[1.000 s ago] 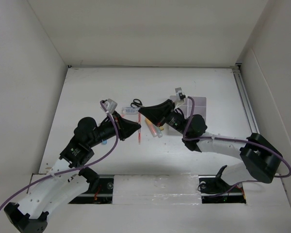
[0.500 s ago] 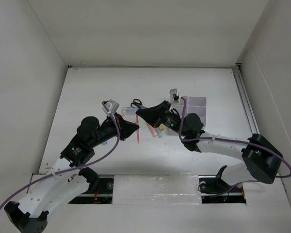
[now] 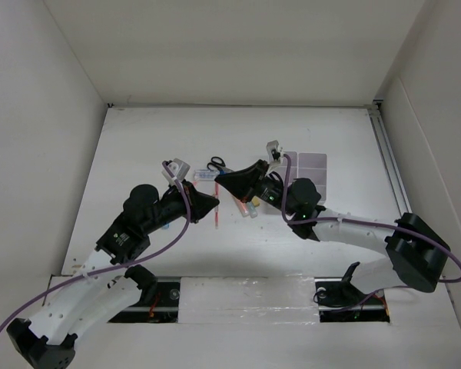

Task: Sort the stationery into containers
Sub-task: Cap the pen

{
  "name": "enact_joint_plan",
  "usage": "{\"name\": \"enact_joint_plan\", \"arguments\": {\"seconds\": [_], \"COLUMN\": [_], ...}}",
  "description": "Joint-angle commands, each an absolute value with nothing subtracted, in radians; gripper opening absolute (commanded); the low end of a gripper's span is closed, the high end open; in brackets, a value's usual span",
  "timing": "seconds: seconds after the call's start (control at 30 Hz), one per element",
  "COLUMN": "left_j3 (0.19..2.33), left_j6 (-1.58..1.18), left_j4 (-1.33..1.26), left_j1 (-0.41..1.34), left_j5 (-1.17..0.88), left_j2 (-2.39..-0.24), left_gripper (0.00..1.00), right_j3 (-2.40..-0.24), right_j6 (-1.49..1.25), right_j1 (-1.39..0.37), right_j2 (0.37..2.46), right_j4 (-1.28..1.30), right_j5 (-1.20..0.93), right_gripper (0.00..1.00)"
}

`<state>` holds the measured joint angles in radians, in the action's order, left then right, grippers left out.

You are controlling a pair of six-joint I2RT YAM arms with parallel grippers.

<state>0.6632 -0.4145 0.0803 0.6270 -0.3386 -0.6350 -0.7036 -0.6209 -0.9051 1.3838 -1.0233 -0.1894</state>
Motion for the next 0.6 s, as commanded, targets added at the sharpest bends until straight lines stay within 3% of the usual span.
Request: {"name": "enact_joint_plan", "arguments": {"seconds": [0.0, 0.57], "left_j3": [0.723, 0.723], "left_j6": [-0.402, -0.402], "left_j4": [-0.006, -0.006], "left_j1": [0.624, 0.624], "left_j5": [-0.304, -0.284], "left_j2": [-0.612, -0.581], "left_gripper": [0.00, 0.00], "right_j3": [-0.718, -0.681], "right_j6": [-0.592, -0.583], "right_j1": [-0.923, -0.963], "right_j2": [1.373, 1.382], "right_j4": [-0.991, -0.991], "right_j5": [-0.216, -0.198], "right_gripper": [0.00, 0.00]}}
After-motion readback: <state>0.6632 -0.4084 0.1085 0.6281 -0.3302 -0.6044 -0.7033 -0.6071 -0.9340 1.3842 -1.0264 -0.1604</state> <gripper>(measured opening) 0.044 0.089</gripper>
